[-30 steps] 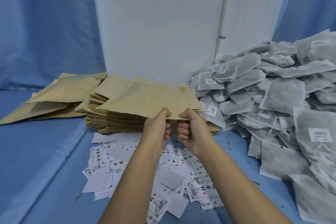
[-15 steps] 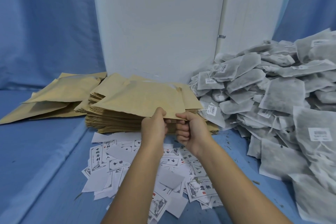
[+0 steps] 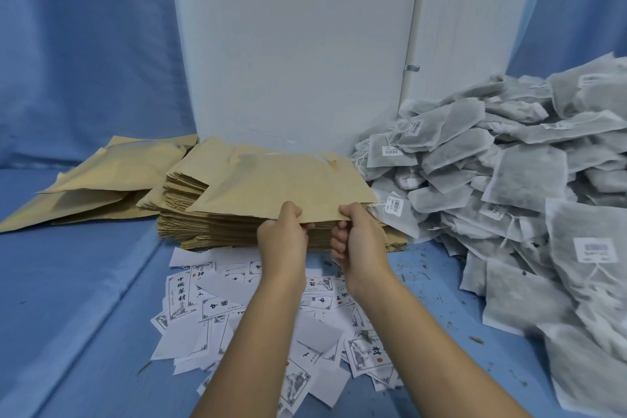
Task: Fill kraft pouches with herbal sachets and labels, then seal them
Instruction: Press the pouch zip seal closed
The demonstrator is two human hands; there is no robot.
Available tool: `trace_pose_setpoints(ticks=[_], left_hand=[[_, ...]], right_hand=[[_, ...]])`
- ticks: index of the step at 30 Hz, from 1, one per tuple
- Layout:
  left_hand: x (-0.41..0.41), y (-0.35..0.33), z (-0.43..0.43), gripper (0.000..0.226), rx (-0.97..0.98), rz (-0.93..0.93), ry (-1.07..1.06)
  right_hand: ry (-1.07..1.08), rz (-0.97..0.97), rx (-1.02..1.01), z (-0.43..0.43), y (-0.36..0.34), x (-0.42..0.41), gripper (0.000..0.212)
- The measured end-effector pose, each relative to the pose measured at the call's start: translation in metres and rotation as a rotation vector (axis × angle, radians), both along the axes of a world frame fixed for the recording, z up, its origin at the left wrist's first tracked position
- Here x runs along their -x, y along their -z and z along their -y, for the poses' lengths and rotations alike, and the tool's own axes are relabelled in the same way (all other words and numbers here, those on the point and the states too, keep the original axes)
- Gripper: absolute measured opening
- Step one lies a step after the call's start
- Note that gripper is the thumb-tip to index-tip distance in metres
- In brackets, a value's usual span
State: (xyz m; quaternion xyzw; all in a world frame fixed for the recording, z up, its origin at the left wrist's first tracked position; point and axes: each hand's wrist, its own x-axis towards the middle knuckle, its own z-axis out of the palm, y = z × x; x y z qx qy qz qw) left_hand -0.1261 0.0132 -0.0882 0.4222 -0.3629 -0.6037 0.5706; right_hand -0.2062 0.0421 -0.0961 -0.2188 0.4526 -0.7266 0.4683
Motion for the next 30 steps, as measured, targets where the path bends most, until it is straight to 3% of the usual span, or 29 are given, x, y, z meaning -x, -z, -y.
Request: trace_pose_setpoints(ticks=[5,10,16,19,24,30], left_hand=[[0.000,0.001,-0.002,0.041,-0.017,0.089,0.234],[-0.007,-0.003,0.002,0.026,-0.021,-0.046,0.079],[-0.011,-0.003,0.002,0.026,-0.009,0.028,0.051],[-0.020,-0.001,0.008,0.020,-0.021,-0.006,-0.079],[-0.023,0.002,0.011,0.023,-0.064,-0.046,-0.046],[-0.030,0.007,0.015,0.025,-0.024,-0.023,-0.275]], right_hand=[[-0.089,-0.149,-0.082,0.000,0.000,-0.003,0.037],[0.012,-0.019,-0.007,-0.002,-0.004,0.005,0.037],[0.064,0.014,-0.002,-0.001,-0.003,0.005,0.037],[0.085,0.052,-0.007,-0.001,-0.002,0.011,0.037],[0.081,0.045,-0.020,-0.001,0.002,0.010,0.036],[0.078,0.025,-0.024,-0.001,0.000,0.009,0.036]])
